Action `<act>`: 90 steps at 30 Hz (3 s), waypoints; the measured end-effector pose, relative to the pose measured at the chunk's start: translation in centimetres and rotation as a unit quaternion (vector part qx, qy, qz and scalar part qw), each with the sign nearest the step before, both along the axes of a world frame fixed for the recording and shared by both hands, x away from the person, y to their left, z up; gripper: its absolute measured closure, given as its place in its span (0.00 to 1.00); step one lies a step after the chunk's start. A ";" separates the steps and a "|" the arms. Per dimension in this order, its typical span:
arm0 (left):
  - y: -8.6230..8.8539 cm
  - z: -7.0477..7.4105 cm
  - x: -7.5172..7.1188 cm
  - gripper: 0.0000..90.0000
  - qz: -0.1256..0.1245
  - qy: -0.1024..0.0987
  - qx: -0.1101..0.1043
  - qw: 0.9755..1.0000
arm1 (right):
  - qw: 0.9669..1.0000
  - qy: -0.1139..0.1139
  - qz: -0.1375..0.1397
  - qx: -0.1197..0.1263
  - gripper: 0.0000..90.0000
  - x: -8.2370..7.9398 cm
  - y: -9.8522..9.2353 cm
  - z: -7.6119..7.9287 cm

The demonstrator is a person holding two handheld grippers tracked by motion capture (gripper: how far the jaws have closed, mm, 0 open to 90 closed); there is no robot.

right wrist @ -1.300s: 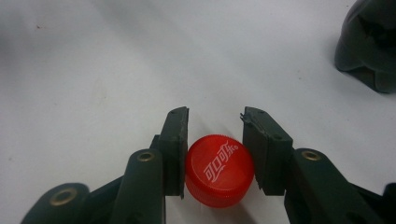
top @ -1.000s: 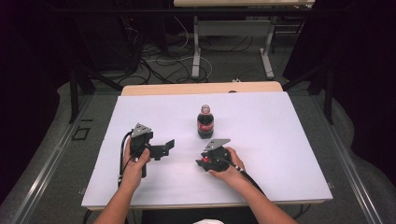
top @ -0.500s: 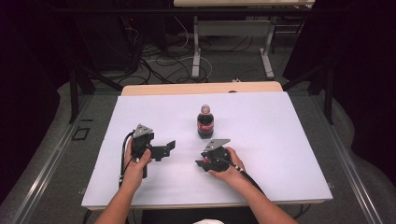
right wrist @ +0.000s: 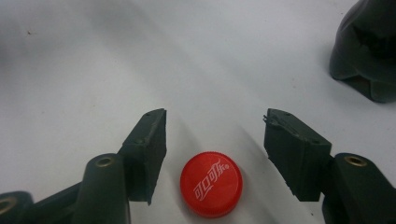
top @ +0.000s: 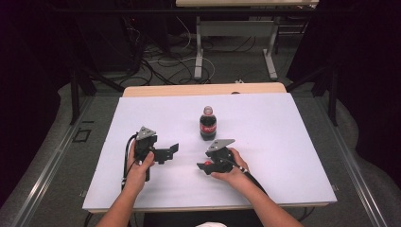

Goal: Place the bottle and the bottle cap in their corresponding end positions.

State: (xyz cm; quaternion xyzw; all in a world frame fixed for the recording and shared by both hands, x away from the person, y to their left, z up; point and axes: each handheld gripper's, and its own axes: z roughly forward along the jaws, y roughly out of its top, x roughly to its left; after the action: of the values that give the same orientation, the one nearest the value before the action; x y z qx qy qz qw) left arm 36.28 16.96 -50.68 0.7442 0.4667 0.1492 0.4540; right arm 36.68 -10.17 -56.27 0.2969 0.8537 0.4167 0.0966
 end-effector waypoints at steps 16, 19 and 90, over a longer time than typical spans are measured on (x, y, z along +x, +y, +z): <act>0.2 -0.1 0.1 0.03 0.003 0.004 -0.001 1.000 | 1.000 -0.002 -0.013 0.010 0.35 0.3 -0.8 2.3; 0.4 -0.1 0.2 0.03 0.004 0.004 -0.003 1.000 | 1.000 0.000 -0.026 0.009 0.25 0.6 -1.2 2.8; 5.8 -1.4 1.8 0.03 0.101 0.026 -0.009 0.995 | 0.952 0.010 -0.304 -0.010 0.00 1.4 -22.2 3.7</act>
State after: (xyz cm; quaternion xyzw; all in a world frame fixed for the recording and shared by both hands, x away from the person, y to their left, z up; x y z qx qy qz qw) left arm 38.12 22.79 -52.08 0.6929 0.5523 0.1710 0.4309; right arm 38.09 -32.36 -52.54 0.5460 0.7280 0.3558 0.2130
